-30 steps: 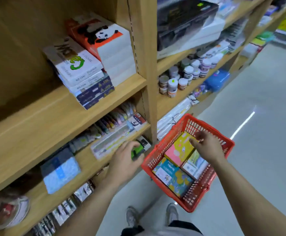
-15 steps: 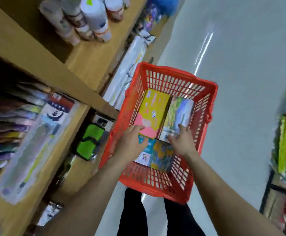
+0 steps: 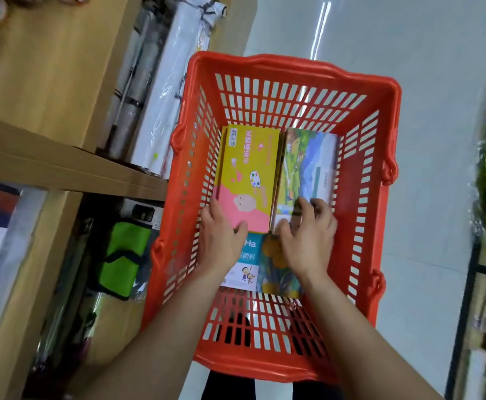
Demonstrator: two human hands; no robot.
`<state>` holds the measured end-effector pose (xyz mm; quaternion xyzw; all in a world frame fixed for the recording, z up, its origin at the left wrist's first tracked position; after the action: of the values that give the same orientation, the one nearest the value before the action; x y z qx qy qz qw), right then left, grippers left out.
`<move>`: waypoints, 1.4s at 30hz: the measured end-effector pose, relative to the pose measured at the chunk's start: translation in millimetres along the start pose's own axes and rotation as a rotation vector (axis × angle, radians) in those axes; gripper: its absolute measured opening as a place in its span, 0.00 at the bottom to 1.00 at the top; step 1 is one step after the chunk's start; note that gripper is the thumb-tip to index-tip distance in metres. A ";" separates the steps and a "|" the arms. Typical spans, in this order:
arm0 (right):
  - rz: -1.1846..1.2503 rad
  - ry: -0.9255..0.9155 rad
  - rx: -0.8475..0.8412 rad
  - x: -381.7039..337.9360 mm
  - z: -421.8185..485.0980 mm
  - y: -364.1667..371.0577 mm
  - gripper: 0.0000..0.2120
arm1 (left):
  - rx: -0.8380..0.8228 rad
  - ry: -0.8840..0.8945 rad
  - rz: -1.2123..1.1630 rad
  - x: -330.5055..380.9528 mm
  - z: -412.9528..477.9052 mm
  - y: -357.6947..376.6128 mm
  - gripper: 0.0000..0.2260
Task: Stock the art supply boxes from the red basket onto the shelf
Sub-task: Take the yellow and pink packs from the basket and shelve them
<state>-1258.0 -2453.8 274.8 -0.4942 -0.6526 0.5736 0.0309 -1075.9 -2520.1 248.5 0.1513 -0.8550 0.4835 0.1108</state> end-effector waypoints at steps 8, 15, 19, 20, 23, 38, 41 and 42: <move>-0.016 -0.051 0.073 6.1 -5.6 10.2 0.28 | 0.036 -0.018 -0.058 2.8 8.7 5.3 0.44; -0.026 -0.049 0.070 8.4 -5.1 11.4 0.29 | 0.082 -0.086 -0.312 4.1 13.0 -1.1 0.32; -0.021 -0.055 0.084 7.4 -4.7 10.0 0.28 | 0.008 -0.100 -0.464 6.1 12.2 -6.3 0.19; -0.021 -0.054 0.085 6.8 -4.8 9.4 0.28 | -0.013 -0.094 -0.472 9.2 10.7 -9.2 0.18; -0.035 -0.051 0.043 4.7 -4.8 7.9 0.30 | 0.010 -0.066 -0.475 19.7 -4.2 -33.5 0.15; 0.068 -0.172 -0.452 -79.9 -3.9 27.4 0.29 | 0.288 -0.100 -0.572 -80.8 -142.3 -213.2 0.18; 0.005 -0.219 -0.435 -98.0 23.1 49.8 0.29 | 0.268 -0.108 -0.612 -93.7 -140.9 -207.3 0.16; -0.037 -0.242 -0.409 -103.0 37.1 55.3 0.29 | 0.258 -0.112 -0.640 -96.4 -139.5 -202.4 0.16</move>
<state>-1194.3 -2558.7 273.4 -0.4057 -0.7633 0.4836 -0.1377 -906.3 -2484.0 447.6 0.4507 -0.7009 0.5194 0.1895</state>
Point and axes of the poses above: each hand's wrist, its own z-axis towards the middle knuckle, its own y-axis out of the palm, x = y × z, the point moved 6 cm from there along z, towards the middle knuckle, and after that the axes turned 7 degrees about z, right-handed, at the moved point
